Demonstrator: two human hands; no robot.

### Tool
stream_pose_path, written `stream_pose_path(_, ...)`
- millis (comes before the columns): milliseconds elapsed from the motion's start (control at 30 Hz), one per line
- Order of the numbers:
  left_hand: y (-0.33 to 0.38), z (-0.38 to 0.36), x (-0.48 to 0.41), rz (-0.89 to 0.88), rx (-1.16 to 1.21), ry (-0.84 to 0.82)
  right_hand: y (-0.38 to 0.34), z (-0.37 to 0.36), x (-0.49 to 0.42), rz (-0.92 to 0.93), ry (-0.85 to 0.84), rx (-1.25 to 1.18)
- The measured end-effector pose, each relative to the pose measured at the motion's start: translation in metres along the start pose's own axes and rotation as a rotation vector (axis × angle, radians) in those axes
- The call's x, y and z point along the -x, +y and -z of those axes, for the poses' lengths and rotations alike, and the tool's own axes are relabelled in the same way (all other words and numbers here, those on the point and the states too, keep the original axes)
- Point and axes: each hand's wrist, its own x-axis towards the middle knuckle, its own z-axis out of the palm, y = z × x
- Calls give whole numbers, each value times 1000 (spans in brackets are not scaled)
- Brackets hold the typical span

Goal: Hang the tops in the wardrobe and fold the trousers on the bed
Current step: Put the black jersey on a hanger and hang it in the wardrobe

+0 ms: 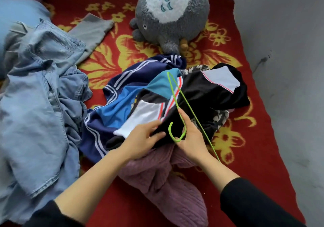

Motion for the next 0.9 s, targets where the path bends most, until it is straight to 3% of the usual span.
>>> stream_pose_path(100,19,-4,20,-15,55,-127,-4,6,0,-17,-45,94)
stream_pose_path(200,26,5,29,43,29,-91,-10,22,7,-42,-28,102)
stream_pose_path(300,50,19,31,69,207,-89,-26,44,17,-35,20,47)
stream_pose_path(400,99,38,34,46,444,-136,-59,75,27,-6,62,-85)
stream_pose_path(533,160,73,46,34,460,-336,-122,130,45,3,68,-476)
stream_pose_path(600,173,82,48,69,378,-335,-144,158,57,55,44,-541)
stream_pose_path(733,157,73,33,14,-196,44,-173,203,85,165,-78,-589)
stream_pose_path(800,149,58,29,19,-323,21,-188,220,100,201,-130,-573)
stream_pose_path(900,150,33,23,23,-326,20,-200,240,117,253,-161,-512)
